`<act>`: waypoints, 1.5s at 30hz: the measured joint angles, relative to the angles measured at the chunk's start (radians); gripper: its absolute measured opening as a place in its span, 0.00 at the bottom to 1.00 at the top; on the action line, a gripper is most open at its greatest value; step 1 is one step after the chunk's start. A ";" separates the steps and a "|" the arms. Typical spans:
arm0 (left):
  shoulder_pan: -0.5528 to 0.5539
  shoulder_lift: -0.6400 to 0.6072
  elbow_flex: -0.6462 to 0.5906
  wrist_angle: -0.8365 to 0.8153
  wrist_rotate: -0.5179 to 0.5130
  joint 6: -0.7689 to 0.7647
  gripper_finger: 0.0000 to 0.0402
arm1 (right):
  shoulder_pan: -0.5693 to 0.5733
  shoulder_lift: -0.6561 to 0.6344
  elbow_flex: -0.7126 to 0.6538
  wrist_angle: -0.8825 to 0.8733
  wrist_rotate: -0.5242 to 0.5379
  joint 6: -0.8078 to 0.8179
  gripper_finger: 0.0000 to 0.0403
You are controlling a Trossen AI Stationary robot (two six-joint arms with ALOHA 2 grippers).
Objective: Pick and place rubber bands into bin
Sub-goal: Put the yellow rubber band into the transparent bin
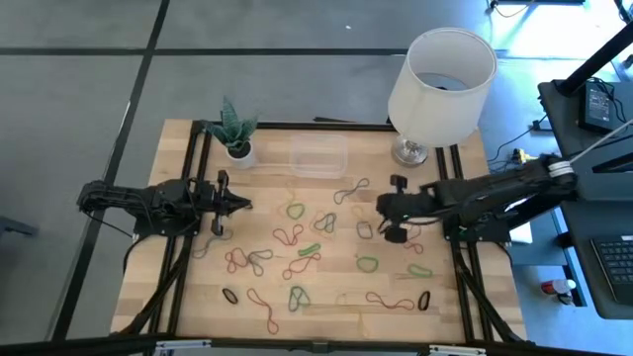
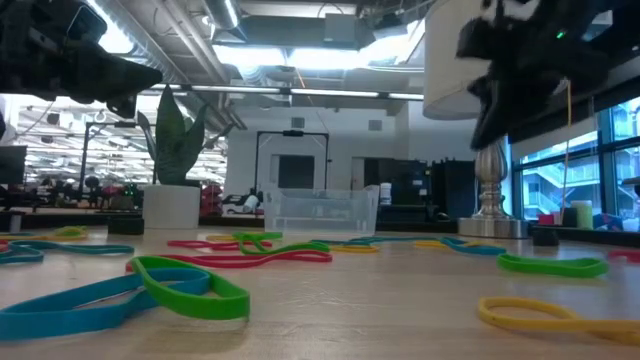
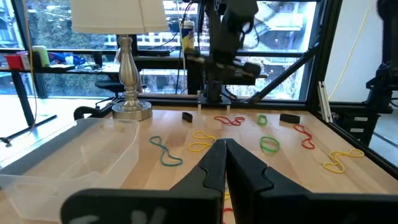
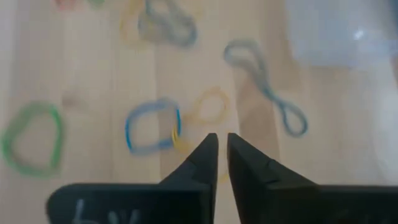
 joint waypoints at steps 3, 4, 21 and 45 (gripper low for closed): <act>0.000 0.000 0.000 0.000 0.000 0.000 0.02 | -0.043 0.105 0.052 -0.051 -0.089 -0.096 0.18; 0.000 0.000 0.000 0.000 0.000 0.000 0.02 | -0.057 0.138 0.066 -0.054 -0.116 -0.127 0.20; 0.000 0.000 0.000 0.000 0.000 0.000 0.01 | -0.125 0.486 0.123 -0.048 -0.175 -0.572 0.37; 0.000 0.000 0.000 0.000 0.000 0.000 0.01 | -0.079 0.323 0.259 -0.227 -0.197 0.035 0.00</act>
